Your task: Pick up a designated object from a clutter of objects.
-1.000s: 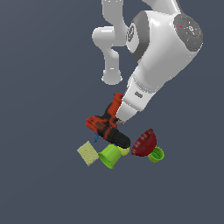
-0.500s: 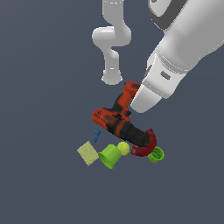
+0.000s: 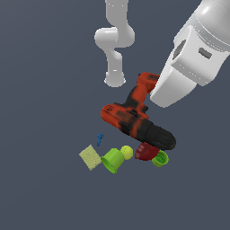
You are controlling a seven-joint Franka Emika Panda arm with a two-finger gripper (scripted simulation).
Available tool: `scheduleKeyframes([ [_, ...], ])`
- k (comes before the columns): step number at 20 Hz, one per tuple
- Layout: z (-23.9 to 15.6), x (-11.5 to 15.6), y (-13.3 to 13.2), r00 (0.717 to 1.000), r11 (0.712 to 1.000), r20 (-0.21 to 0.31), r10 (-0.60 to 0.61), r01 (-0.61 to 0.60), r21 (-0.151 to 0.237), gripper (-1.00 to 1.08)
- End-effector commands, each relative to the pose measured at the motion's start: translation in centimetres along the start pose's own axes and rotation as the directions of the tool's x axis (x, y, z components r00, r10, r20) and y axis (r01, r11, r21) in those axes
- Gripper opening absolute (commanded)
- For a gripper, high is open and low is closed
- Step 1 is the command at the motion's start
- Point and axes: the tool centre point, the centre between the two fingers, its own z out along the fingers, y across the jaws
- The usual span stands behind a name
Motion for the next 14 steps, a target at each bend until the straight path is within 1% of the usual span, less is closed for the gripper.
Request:
scheduleKeyframes([
  [1, -1.6, 0.0, 0.0, 1.0, 1.0, -0.004, 0.003, -0.003, -0.006, -1.0],
  [7, -3.5, 0.4, 0.0, 1.0, 1.0, -0.003, 0.004, -0.004, -0.007, -1.0],
  [14, -4.5, 0.6, 0.1, 1.0, 1.0, -0.002, 0.004, -0.004, -0.007, -1.0],
])
